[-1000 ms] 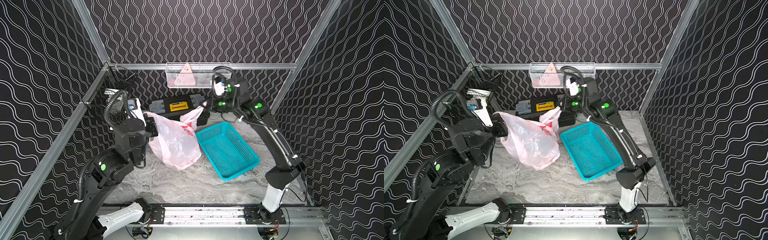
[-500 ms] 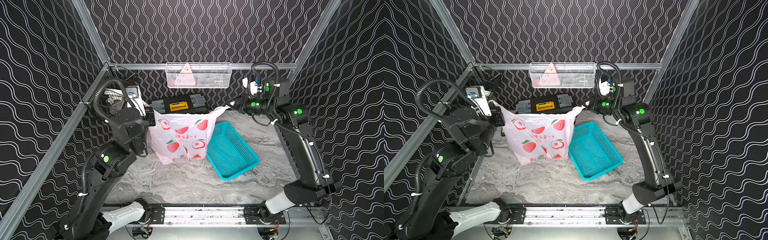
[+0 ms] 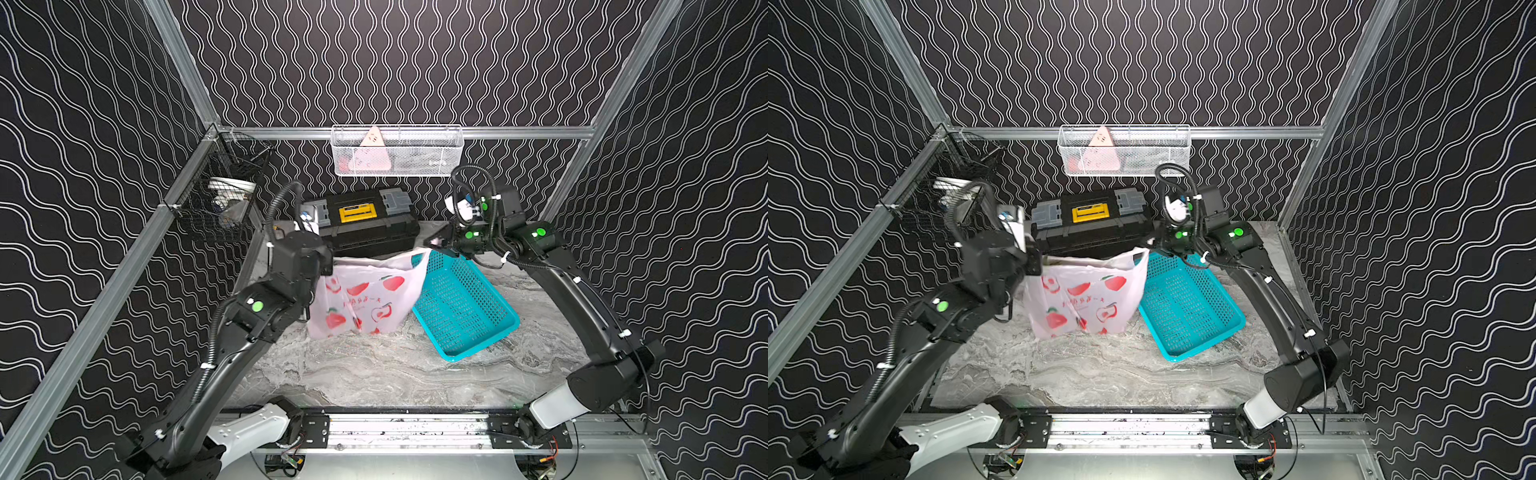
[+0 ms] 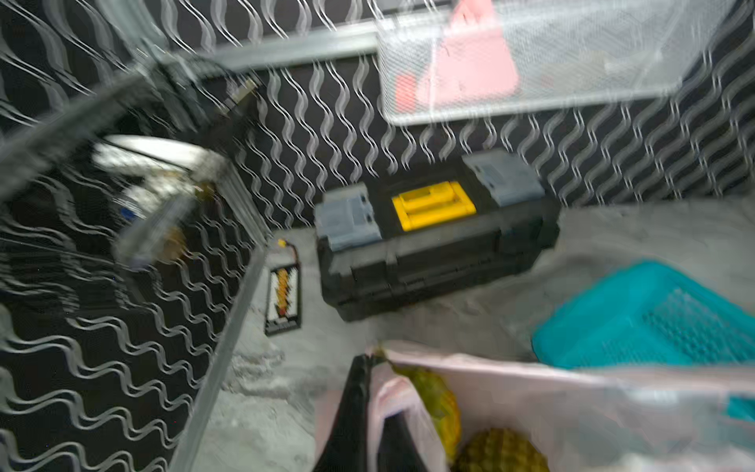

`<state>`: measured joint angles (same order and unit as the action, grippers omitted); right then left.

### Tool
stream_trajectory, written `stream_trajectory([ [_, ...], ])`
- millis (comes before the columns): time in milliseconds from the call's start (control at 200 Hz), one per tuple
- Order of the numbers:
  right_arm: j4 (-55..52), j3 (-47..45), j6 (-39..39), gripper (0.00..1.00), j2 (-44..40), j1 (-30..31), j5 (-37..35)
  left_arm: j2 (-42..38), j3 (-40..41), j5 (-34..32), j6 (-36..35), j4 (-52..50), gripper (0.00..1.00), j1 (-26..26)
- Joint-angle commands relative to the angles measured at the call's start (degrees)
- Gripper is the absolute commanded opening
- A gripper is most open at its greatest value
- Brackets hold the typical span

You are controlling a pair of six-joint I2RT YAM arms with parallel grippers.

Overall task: Place the pineapple into a plastic bag & tie a knot
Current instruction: Adjust the plastic bag at the center of the board.

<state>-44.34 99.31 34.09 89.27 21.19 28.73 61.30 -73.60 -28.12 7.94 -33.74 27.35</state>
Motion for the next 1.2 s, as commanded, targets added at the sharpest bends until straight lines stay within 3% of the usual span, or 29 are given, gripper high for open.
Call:
stream_trajectory([
  [0,2.72,0.04,0.05,0.00,-4.37,-5.84,-8.34,-0.11,4.60,16.73,3.34,6.10,0.00,-0.03],
  [140,-2.11,10.43,-2.57,0.00,-5.12,-8.94,-17.55,-0.29,7.06,27.47,1.47,10.62,0.00,-0.04],
  [210,-3.29,14.49,-2.99,0.00,-2.85,-9.36,-17.02,1.16,5.16,25.71,0.93,9.46,0.00,-0.02],
  [345,-3.26,15.98,-1.98,0.00,1.03,-8.24,-10.95,6.01,-2.85,13.89,0.05,4.29,0.00,-2.30],
  [430,-3.17,16.96,-3.16,0.00,1.22,-4.96,-10.42,6.91,-8.24,17.59,-0.21,4.04,0.00,-6.87],
  [505,-3.61,18.26,-3.14,0.00,0.91,-3.97,-8.21,6.48,-10.74,21.57,-2.18,5.61,0.00,-7.43],
  [641,-0.24,9.58,-1.99,0.00,-2.99,-3.85,-7.33,7.43,-8.61,30.82,-1.83,3.73,0.00,-7.45],
  [791,7.44,-6.92,0.70,0.00,-4.13,-3.68,0.38,8.39,5.18,30.35,4.30,1.79,0.00,-7.42],
  [901,6.02,-1.38,-0.24,0.00,-3.69,-3.12,3.26,4.28,7.65,29.92,4.07,3.42,0.00,-7.41],
  [1021,1.76,9.78,-1.76,0.00,-1.61,-2.38,5.04,0.91,0.79,26.58,1.38,2.96,0.00,-7.41],
  [1111,2.77,9.50,-0.93,0.00,-1.56,-2.31,5.01,0.84,-2.25,24.34,0.95,2.43,0.00,-7.43],
  [1196,4.87,4.17,0.29,0.00,-2.00,-2.21,4.31,1.04,1.62,25.00,1.02,4.08,0.00,-7.43],
])
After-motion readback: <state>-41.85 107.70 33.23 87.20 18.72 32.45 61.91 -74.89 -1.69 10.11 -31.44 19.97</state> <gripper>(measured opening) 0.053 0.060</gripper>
